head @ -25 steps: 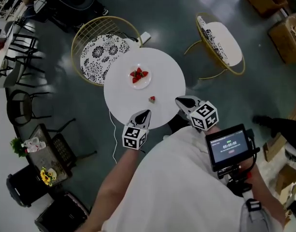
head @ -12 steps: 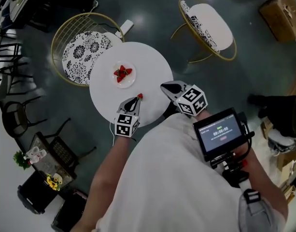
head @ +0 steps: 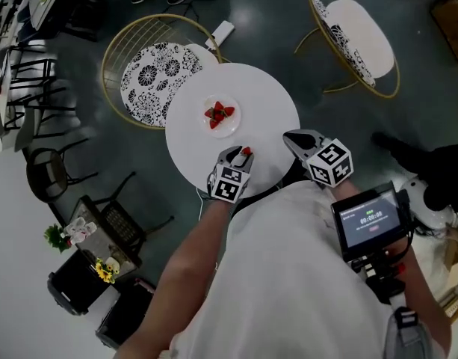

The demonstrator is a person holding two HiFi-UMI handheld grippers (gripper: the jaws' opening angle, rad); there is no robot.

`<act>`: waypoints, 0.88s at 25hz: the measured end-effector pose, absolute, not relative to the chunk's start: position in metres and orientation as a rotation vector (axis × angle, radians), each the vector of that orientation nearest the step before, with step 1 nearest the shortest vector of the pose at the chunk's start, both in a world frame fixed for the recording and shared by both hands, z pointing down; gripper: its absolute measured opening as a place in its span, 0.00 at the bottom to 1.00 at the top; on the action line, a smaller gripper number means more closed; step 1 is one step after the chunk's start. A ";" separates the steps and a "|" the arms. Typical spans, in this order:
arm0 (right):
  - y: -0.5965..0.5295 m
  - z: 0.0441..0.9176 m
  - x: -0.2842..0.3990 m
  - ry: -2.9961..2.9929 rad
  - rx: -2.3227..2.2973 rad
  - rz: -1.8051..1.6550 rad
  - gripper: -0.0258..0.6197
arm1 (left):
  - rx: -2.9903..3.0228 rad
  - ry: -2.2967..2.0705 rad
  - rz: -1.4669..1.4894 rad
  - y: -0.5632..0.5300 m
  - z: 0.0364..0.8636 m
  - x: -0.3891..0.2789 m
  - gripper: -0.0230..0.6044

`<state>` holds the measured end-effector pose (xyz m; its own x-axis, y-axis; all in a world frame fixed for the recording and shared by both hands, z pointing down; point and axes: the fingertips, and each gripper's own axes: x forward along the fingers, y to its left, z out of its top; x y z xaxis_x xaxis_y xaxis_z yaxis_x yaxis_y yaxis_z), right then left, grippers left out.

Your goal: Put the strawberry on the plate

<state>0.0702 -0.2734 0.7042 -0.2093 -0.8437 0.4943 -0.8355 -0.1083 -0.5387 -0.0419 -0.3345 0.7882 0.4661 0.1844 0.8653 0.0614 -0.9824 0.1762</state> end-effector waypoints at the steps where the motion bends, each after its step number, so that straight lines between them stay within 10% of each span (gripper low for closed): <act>1: -0.273 0.706 0.071 2.080 -1.978 -1.248 0.05 | 2.566 0.230 1.590 -0.334 0.797 -0.041 0.27; 9: -0.277 0.751 0.039 1.941 -1.948 -1.249 0.05 | 2.375 0.167 1.973 -0.367 0.848 -0.102 0.29; 22: -0.276 0.707 0.076 1.950 -1.950 -1.225 0.05 | 2.477 0.031 1.757 -0.371 0.782 -0.049 0.27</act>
<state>0.0759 -0.2755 0.7074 -0.1602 -0.8821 0.4429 -0.7818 -0.1606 -0.6026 -0.0489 -0.3712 0.7817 0.3322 0.0772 0.9401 -0.0440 -0.9943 0.0972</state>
